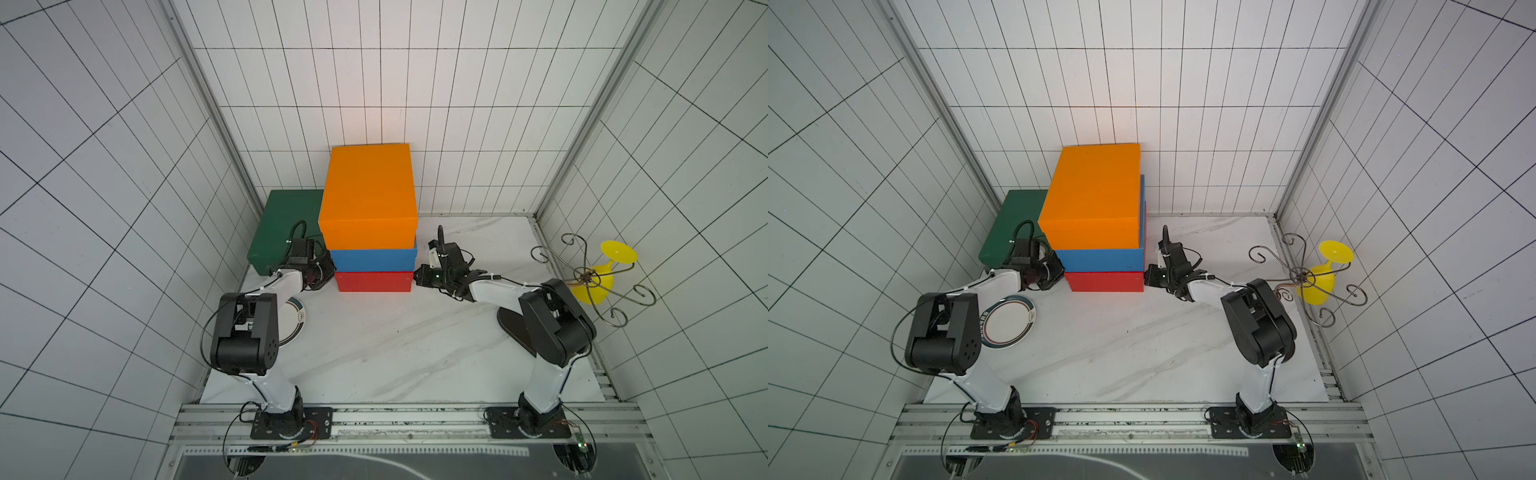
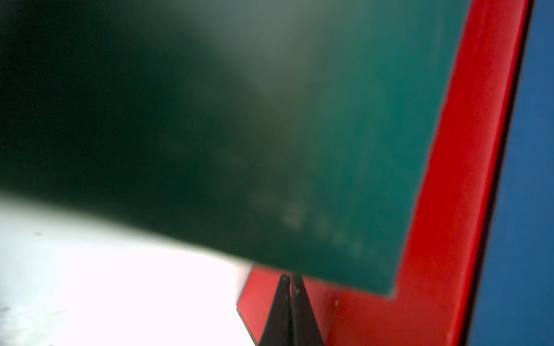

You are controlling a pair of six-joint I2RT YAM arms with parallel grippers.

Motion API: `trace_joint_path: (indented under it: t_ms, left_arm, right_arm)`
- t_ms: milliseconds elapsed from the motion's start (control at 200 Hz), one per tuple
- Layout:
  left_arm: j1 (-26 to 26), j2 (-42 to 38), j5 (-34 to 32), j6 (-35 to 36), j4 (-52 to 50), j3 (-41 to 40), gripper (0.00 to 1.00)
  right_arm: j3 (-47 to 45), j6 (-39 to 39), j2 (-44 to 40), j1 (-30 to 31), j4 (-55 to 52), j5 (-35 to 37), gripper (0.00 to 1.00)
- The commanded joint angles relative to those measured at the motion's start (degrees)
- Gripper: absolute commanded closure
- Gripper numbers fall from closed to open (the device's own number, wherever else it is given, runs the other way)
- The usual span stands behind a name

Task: Stack the shoeboxes
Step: Move the shoeboxes to the center of the board.

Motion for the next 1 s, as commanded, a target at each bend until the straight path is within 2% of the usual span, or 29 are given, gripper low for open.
trace_joint_path:
  t_ms: [0, 400, 545, 825, 1000]
  left_arm:
    - [-5.5, 1.3, 2.9, -1.5, 1.2, 0.6, 1.0]
    - [-13.0, 2.2, 0.7, -4.0, 2.4, 2.0, 1.0]
    - [-14.8, 3.1, 0.0, -4.5, 2.1, 3.7, 1.0]
    - [-16.5, 5.2, 0.5, -5.0, 1.7, 6.2, 1.0]
    - [-15.7, 3.0, -0.8, -2.9, -1.7, 7.8, 1.0]
  right_arm:
    - [-5.0, 1.0, -4.0, 1.2, 4.7, -4.7, 1.0]
    - [-15.0, 1.7, -11.5, -2.7, 5.6, -3.3, 1.0]
    - [-15.7, 0.6, -13.4, -4.6, 3.5, -2.4, 1.0]
    - [-15.5, -1.4, -15.7, -5.3, -0.2, -0.2, 1.0]
    - [-16.6, -1.6, -17.8, -4.8, -1.1, 0.5, 1.0]
